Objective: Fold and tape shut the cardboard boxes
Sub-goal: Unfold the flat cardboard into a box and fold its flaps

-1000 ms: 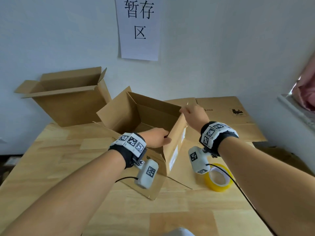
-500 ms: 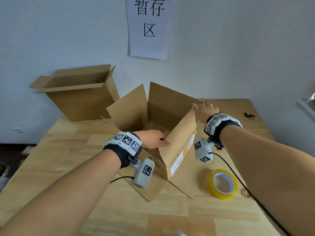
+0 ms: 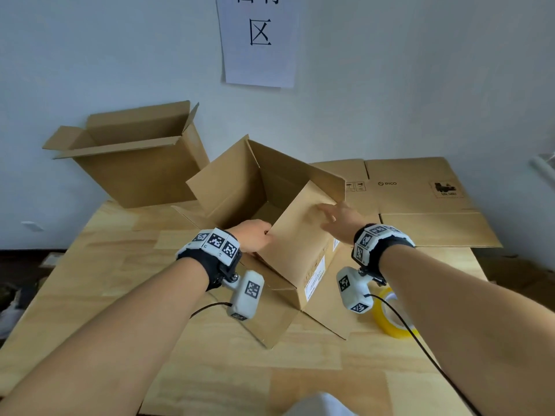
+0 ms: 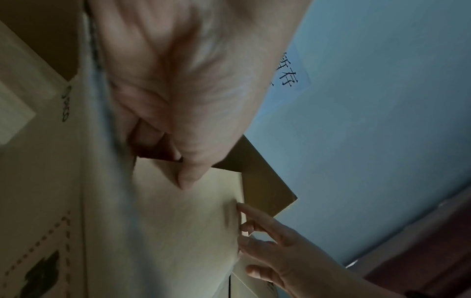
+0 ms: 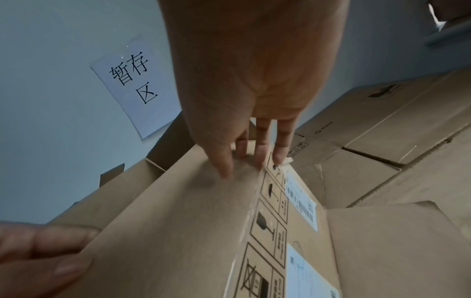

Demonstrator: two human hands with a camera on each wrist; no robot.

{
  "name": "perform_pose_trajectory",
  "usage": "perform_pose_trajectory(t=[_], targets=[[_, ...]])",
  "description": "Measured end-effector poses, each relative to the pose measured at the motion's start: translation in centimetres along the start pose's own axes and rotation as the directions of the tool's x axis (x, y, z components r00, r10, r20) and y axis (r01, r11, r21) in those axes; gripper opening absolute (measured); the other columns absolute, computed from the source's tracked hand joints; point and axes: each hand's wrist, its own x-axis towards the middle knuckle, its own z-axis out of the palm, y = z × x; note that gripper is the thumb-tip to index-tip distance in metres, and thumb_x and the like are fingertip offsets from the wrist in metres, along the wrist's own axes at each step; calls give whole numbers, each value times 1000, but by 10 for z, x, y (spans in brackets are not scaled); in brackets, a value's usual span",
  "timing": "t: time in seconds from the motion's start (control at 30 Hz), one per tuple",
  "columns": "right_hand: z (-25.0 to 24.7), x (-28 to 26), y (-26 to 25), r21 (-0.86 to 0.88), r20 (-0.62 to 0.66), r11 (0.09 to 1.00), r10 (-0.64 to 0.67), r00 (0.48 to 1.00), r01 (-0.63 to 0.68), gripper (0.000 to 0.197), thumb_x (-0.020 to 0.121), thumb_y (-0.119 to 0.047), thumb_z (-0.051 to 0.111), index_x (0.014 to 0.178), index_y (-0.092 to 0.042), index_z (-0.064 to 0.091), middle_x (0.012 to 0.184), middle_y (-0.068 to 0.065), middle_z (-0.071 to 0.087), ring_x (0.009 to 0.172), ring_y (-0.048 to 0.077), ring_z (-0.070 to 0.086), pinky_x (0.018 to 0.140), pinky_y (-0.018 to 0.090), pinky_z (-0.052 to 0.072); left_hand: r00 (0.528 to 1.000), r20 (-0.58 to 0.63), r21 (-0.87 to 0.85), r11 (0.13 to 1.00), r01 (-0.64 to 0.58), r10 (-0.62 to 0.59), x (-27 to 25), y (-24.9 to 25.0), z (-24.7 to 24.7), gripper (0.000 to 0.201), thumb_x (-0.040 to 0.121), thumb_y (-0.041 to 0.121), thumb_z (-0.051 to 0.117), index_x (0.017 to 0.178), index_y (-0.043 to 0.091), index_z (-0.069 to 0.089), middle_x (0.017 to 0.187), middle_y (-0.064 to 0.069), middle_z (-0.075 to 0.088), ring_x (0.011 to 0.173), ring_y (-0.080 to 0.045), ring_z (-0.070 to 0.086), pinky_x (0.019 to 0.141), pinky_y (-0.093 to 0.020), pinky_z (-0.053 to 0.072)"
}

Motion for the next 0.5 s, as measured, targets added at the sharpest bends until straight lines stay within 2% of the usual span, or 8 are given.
perform_pose_trajectory(t=[0.07, 0.1, 0.17, 0.2, 0.37, 0.5], targets=[[3, 1, 1, -16, 24, 1000, 16, 1000, -16, 59, 93, -26, 51, 146, -35, 26, 138, 8, 31, 106, 24, 54, 88, 29, 45, 1000, -12, 71, 997, -24, 25, -3, -3, -3, 32, 102, 24, 37, 122, 6, 54, 116, -12, 61, 89, -21, 53, 71, -26, 41], [5, 2, 1, -12, 24, 999, 32, 999, -31, 61, 92, -26, 53, 146, -36, 26, 137, 7, 31, 107, 24, 53, 90, 30, 45, 999, -14, 89, 995, -40, 41, -4, -5, -6, 34, 102, 24, 37, 129, 8, 52, 121, -11, 60, 95, -21, 55, 75, -26, 43], [11, 3, -1, -18, -9, 998, 58, 998, -59, 61, 91, -27, 55, 144, -39, 28, 135, 6, 32, 116, 26, 45, 99, 36, 42, 998, -14, 89, 995, -55, 57, -10, -11, -13, 40, 103, 25, 36, 141, 14, 43, 135, -5, 54, 114, -21, 55, 91, -26, 41], [14, 4, -3, -23, -33, 997, 70, 997, -70, 60, 90, -28, 56, 143, -39, 29, 135, 6, 32, 121, 27, 39, 103, 38, 39, 998, -13, 72, 996, -55, 57, -13, -14, -17, 41, 103, 26, 35, 143, 16, 40, 137, -2, 52, 115, -19, 56, 92, -26, 41], [28, 0, -10, -21, -99, 993, 110, 989, -113, 55, 92, -31, 54, 143, -37, 33, 139, 5, 28, 129, 27, 26, 107, 37, 30, 995, -32, 76, 993, -94, 96, -19, -31, -37, 40, 103, 31, 31, 139, 20, 44, 132, -1, 56, 104, -14, 62, 92, -31, 48], [33, -2, -16, -137, -41, 978, 151, 988, -155, 65, 90, -51, 50, 148, -32, 25, 147, 5, 18, 136, 29, 14, 113, 37, 18, 989, -3, 98, 984, -147, 148, -23, -38, -45, 39, 103, 35, 31, 134, 23, 49, 128, 3, 58, 103, -10, 62, 91, -29, 47]])
